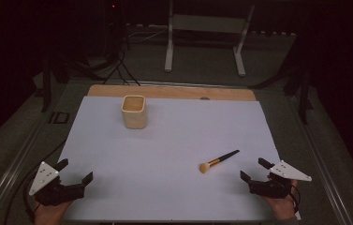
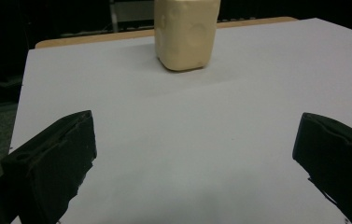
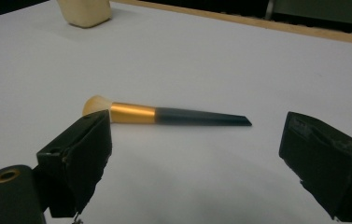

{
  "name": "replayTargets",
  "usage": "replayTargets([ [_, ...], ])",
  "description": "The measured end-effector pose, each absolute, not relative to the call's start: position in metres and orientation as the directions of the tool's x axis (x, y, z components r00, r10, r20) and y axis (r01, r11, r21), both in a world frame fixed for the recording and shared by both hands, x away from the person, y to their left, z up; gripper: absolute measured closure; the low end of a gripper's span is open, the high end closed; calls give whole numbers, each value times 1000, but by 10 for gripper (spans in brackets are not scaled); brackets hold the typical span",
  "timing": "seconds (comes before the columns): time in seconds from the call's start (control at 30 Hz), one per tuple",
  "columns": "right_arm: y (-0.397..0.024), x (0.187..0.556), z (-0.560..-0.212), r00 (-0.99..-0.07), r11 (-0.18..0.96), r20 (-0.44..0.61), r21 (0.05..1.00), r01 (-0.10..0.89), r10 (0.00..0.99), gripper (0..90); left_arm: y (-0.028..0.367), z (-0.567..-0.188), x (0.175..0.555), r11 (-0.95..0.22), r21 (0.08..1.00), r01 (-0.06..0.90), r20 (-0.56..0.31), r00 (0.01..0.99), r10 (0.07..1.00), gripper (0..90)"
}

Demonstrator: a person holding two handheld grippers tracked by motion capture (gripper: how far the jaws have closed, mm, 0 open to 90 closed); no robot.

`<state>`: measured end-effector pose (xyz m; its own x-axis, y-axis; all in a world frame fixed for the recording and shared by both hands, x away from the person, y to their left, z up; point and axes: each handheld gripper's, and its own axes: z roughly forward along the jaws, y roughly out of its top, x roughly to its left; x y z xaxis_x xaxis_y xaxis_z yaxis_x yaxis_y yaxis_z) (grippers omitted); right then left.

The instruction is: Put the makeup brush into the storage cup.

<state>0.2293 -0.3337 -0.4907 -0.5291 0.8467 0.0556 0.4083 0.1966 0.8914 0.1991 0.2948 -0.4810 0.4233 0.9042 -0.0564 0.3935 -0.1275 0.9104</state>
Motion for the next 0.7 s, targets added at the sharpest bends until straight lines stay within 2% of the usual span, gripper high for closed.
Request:
replayTargets([
  [0.7,-333,233,-493,-555,219,56,882,416,830,93,291,-480,199,-155,911,381,-32,442,897,8],
])
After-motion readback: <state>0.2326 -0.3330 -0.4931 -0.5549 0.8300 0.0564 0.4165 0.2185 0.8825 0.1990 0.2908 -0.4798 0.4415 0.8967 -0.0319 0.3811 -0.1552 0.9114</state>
